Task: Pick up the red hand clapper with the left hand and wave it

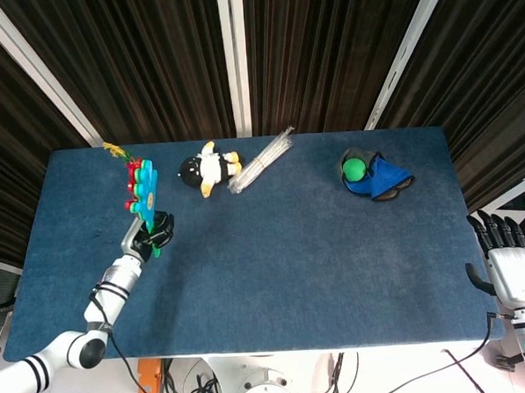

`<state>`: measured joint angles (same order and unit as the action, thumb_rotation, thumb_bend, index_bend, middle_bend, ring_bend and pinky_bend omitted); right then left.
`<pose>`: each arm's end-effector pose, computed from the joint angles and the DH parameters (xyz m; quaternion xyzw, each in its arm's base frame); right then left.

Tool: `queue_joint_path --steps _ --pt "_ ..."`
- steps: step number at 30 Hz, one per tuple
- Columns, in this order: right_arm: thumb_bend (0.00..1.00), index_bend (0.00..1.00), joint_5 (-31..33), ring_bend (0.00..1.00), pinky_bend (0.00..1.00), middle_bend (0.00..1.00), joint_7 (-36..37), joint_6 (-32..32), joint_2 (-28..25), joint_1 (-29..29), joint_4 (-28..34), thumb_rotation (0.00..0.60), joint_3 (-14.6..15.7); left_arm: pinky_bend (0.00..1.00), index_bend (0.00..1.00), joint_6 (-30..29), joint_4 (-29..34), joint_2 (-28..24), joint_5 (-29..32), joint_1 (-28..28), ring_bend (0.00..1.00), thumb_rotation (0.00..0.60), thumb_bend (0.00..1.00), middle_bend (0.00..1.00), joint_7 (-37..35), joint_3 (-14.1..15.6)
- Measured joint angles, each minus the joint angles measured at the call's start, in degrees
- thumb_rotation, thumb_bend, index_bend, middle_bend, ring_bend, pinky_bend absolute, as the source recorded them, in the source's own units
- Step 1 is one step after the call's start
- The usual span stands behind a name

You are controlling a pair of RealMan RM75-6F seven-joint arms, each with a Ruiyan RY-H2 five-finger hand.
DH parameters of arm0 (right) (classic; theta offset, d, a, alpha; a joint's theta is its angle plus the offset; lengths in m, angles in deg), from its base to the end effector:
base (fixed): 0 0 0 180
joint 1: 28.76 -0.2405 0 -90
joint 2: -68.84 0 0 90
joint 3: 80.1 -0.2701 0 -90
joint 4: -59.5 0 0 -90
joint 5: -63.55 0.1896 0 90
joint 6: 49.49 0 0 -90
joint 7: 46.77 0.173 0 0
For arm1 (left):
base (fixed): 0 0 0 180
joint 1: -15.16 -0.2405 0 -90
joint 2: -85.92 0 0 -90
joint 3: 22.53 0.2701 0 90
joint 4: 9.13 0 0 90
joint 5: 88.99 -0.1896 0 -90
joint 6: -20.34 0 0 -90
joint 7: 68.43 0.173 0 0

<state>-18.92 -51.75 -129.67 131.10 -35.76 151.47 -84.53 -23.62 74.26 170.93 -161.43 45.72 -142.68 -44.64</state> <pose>-0.3229 -0.2265 0.1908 0.6153 -0.3694 0.3382 0.6087 -0.1989 0.3752 0.0290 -0.2159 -0.7972 -0.5617 0.0486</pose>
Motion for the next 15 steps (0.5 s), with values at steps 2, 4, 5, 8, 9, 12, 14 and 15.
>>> queue_joint_path --steps 2,4,5,8,9,12,14,15 --pt "0.32 0.00 0.00 0.00 0.00 0.00 -0.26 -0.03 -0.03 -0.03 0.29 0.600 -0.02 1.00 1.00 -0.79 -1.06 -0.01 -1.63 -0.07 1.00 0.600 0.59 1.00 -2.76 0.29" --pt "0.32 0.00 0.07 0.00 0.00 0.00 -0.48 0.00 -0.08 -0.06 0.51 0.600 -0.03 1.00 1.00 -2.26 -2.61 0.32 -3.73 -0.03 1.00 0.600 0.59 1.00 -2.71 0.93" --pt "0.32 0.00 0.10 0.00 0.00 0.00 -0.58 0.03 -0.10 -0.07 0.59 0.600 -0.02 1.00 1.00 -2.96 -3.37 0.50 -4.76 0.03 1.00 0.600 0.59 1.00 -1.82 1.29" --pt "0.32 0.00 0.10 0.00 0.00 0.00 -0.80 0.06 -0.20 -0.08 0.89 0.600 0.03 1.00 1.00 -5.23 -6.16 1.18 -8.66 0.43 1.00 0.600 0.59 1.00 4.84 2.92" --pt "0.32 0.00 0.11 0.00 0.00 0.00 -0.76 0.03 -0.23 -0.06 0.94 0.600 0.04 1.00 1.00 -5.86 -7.06 1.39 -9.95 0.63 1.00 0.600 0.59 1.00 7.95 3.54" --pt "0.32 0.00 0.18 0.00 0.00 0.00 -0.51 -0.05 -0.38 0.03 0.98 0.600 0.04 1.00 1.00 -7.77 -10.28 1.98 -14.70 1.58 1.00 0.600 0.59 1.00 21.97 6.02" --pt "0.32 0.00 0.26 0.00 0.00 0.00 -0.24 -0.08 -0.44 0.08 0.89 0.600 0.03 1.00 1.00 -8.95 -12.60 2.28 -18.32 2.52 1.00 0.600 0.59 1.00 33.95 8.09" --pt "0.32 0.00 0.32 0.00 0.00 0.00 -0.06 -0.05 -0.45 0.08 0.78 0.600 0.01 1.00 1.00 -9.41 -13.58 2.38 -19.89 2.98 1.00 0.600 0.59 1.00 39.14 9.06"
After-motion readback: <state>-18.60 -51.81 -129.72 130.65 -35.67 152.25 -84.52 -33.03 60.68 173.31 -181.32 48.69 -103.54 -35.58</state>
